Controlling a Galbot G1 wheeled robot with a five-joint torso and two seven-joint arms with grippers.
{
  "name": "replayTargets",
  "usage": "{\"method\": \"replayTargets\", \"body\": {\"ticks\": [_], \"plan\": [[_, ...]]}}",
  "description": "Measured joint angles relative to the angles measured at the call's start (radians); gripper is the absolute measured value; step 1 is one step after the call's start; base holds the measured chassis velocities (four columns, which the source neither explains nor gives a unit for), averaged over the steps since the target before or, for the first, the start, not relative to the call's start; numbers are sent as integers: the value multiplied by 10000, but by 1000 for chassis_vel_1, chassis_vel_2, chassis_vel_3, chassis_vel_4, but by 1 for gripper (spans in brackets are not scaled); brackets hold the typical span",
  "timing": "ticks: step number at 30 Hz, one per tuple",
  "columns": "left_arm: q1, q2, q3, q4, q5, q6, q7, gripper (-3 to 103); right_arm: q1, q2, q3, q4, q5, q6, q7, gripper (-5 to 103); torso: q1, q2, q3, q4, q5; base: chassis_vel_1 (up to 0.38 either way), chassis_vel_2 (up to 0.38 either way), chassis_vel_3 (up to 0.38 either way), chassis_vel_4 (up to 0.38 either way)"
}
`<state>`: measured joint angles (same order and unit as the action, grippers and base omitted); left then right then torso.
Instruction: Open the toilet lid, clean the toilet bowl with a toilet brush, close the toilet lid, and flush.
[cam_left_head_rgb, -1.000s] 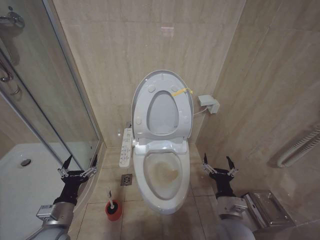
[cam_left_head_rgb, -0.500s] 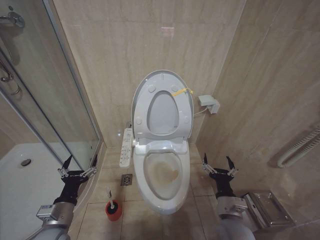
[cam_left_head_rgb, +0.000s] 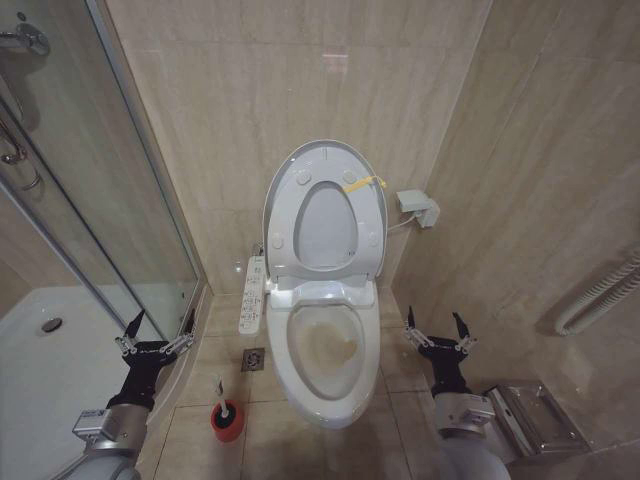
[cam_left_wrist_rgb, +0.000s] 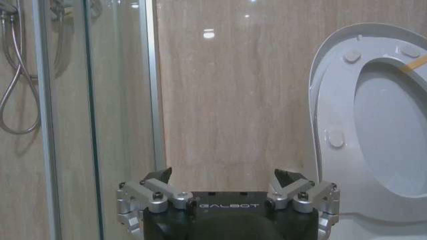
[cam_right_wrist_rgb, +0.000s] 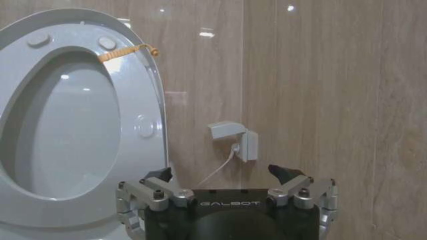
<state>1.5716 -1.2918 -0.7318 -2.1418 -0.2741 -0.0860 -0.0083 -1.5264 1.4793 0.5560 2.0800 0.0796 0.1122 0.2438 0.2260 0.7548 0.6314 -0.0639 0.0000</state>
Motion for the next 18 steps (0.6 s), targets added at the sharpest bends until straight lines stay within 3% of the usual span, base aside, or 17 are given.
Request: {"method": "replayTargets", "body": {"ticks": [18], "plan": [[0, 0, 0, 0, 0, 0, 0, 100, 0, 0, 0, 0, 0, 0, 0, 100, 0, 0, 0, 0, 0, 0, 0, 0, 0]]}}
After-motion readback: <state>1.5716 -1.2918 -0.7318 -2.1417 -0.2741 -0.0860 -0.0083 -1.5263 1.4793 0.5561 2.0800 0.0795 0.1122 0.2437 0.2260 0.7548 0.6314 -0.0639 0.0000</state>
